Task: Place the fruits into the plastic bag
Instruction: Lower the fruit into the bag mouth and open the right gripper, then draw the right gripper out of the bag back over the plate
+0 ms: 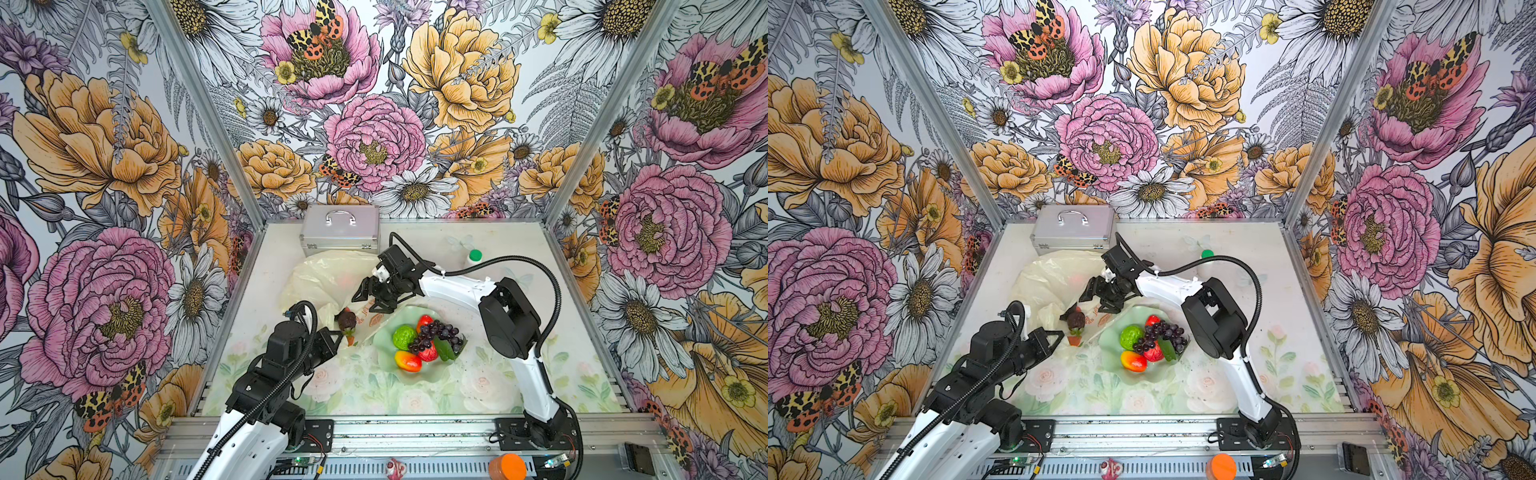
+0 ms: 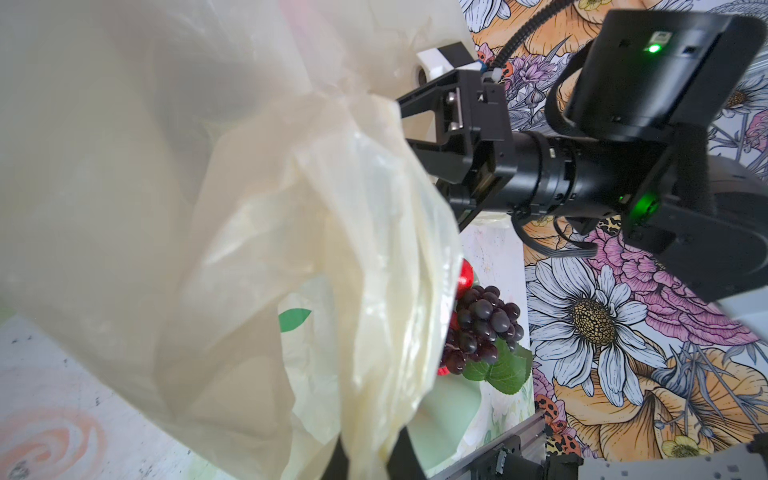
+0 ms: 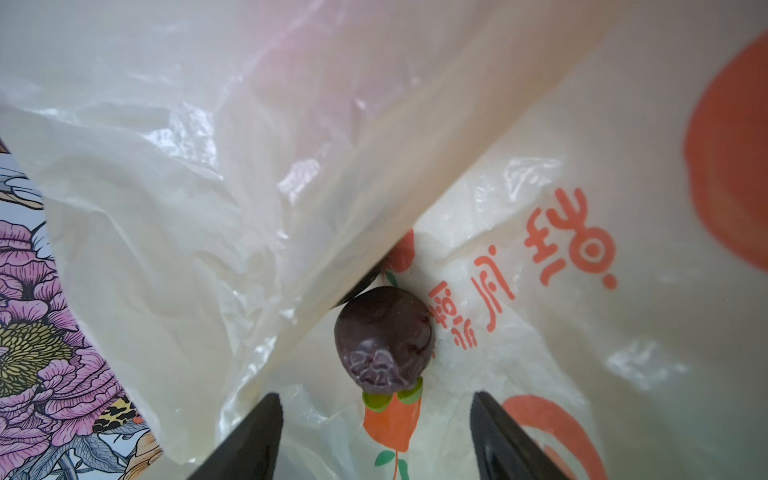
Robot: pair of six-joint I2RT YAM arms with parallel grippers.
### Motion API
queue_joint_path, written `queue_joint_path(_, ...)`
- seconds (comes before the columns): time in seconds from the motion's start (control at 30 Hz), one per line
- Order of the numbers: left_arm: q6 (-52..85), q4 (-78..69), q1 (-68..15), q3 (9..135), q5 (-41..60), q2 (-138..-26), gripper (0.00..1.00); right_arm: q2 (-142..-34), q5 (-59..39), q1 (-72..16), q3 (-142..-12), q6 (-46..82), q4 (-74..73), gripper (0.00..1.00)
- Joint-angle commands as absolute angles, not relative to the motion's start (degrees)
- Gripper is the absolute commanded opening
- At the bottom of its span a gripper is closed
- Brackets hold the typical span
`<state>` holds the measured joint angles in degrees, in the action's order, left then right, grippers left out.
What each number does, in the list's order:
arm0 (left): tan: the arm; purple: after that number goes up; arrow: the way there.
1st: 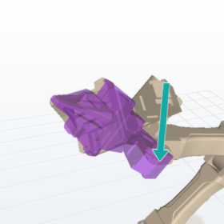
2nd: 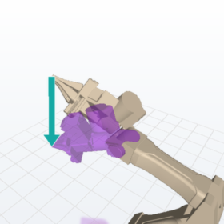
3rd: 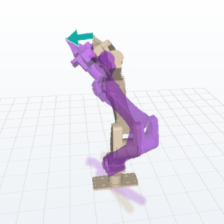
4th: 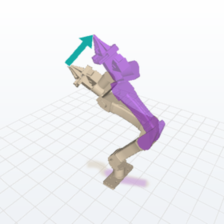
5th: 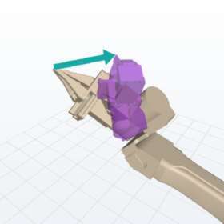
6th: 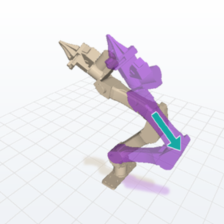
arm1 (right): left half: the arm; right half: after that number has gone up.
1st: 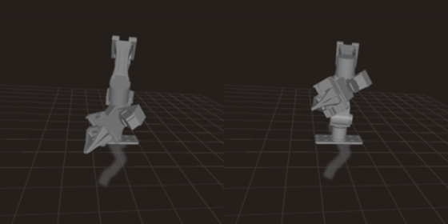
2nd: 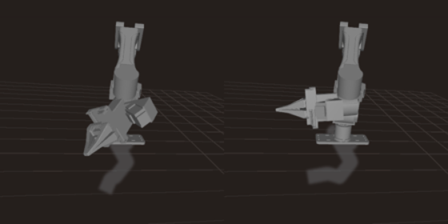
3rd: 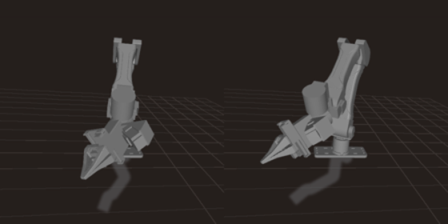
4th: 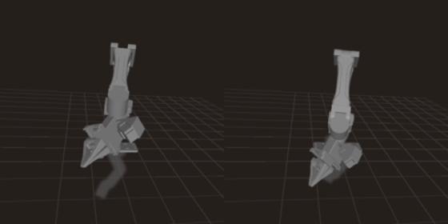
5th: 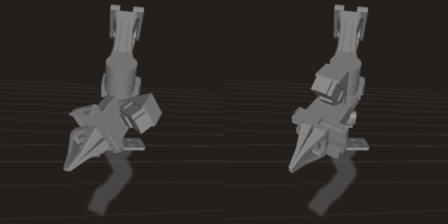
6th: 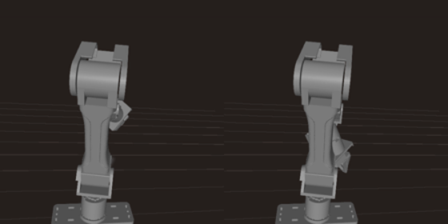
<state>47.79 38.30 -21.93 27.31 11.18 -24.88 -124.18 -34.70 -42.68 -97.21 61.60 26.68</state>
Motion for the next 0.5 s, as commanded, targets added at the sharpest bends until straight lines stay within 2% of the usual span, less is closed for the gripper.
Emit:
queue_joint_path(0.0,47.0,37.7,-21.7,27.2,11.2,-24.4,0.00,-119.2,-33.1,-42.5,-95.9,60.7,26.0,0.74)
queue_joint_path(0.47,46.8,36.9,-21.8,27.0,12.9,-23.7,0.00,-105.7,-29.5,-42.5,-88.1,61.4,26.2,0.73)
